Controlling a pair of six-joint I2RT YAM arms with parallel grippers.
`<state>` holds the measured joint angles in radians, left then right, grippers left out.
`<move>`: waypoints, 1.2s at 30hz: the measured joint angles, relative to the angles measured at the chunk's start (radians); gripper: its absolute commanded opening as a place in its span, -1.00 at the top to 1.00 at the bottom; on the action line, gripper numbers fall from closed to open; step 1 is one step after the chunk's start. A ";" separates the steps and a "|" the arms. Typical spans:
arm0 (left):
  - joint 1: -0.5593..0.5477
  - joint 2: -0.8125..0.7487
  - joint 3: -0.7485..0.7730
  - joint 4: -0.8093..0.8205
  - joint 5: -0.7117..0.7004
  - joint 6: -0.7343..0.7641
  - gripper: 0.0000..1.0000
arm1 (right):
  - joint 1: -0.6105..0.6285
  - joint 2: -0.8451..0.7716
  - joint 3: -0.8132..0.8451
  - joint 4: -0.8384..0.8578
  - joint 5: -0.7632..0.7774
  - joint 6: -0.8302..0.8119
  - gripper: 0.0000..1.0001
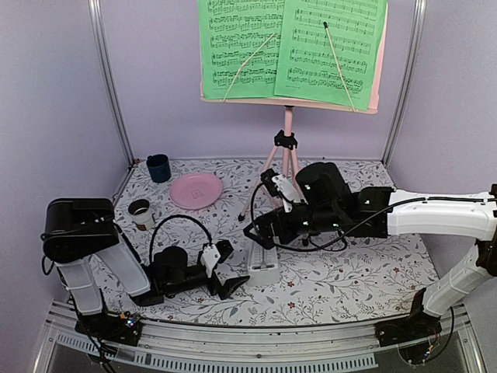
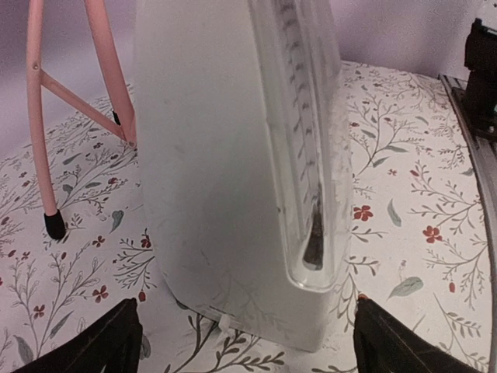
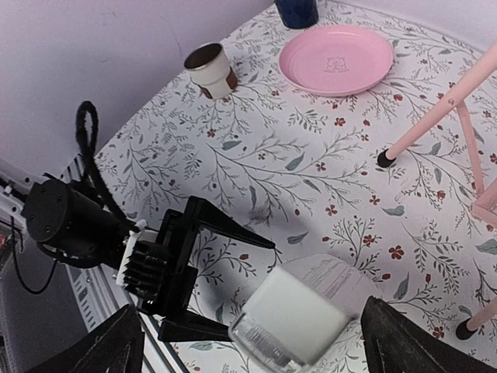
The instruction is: Set up the instrument practice props
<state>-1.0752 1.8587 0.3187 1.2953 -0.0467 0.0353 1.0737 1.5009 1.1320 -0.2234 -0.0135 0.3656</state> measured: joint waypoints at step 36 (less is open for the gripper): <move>0.203 -0.467 0.031 -0.536 0.155 -0.426 0.04 | -0.125 0.152 -0.502 0.502 -0.209 0.041 0.55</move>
<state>-0.8719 1.3914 0.3492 0.7593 0.1085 -0.3912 0.9485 1.6531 0.6304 0.2790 -0.2230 0.4068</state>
